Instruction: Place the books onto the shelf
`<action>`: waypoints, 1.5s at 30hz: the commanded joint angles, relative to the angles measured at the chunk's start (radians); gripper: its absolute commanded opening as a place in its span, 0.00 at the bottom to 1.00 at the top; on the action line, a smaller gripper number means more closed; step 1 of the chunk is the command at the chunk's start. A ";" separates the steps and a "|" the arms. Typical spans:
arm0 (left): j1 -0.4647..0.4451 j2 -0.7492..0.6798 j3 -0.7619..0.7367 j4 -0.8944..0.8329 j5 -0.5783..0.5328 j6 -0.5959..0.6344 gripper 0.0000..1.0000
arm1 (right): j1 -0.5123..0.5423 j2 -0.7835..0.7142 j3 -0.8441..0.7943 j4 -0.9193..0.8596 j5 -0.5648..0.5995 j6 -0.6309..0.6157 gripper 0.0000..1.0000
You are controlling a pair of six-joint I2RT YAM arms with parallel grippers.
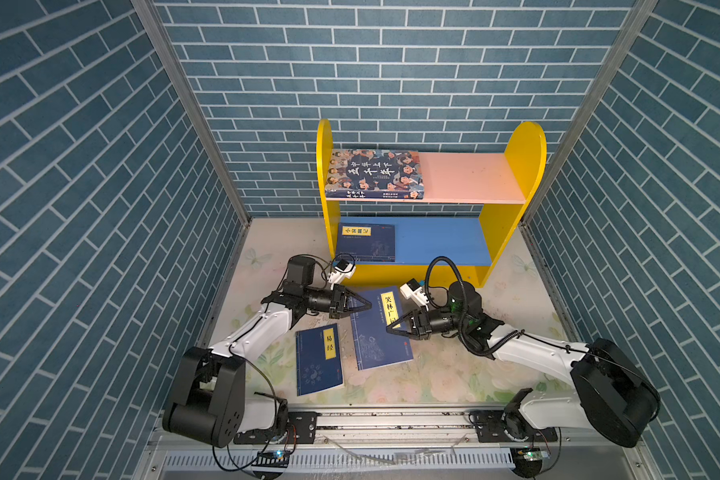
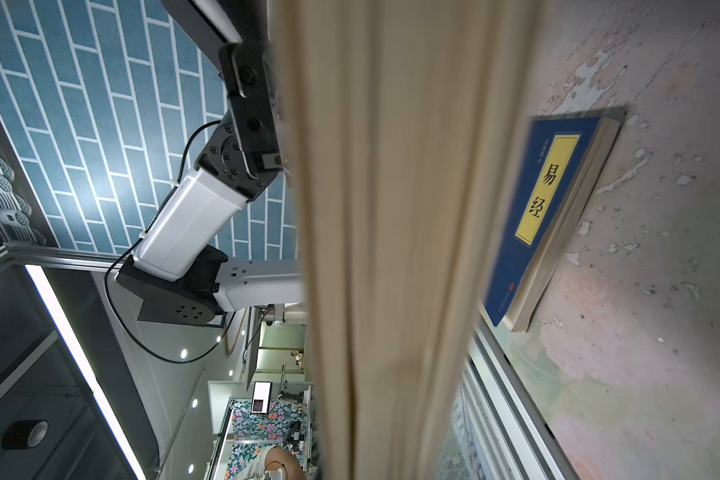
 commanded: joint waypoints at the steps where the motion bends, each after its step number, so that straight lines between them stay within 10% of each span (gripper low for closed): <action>1: -0.002 -0.002 0.027 -0.011 -0.016 0.022 0.00 | 0.001 0.013 0.040 0.013 -0.017 -0.047 0.10; 8: 0.010 -0.024 0.059 -0.018 -0.170 0.055 0.00 | -0.111 0.010 -0.026 -0.068 0.118 -0.063 0.51; 17: 0.011 0.006 0.177 -0.108 -0.180 0.109 0.00 | -0.188 -0.141 -0.175 0.204 0.232 0.140 0.62; 31: 0.017 0.032 0.204 0.190 -0.363 -0.212 0.00 | -0.072 -0.730 -0.296 -0.238 0.607 0.128 0.77; 45: 0.024 0.050 0.160 0.441 -0.349 -0.429 0.00 | 0.050 -0.356 -0.229 0.187 0.601 0.142 0.80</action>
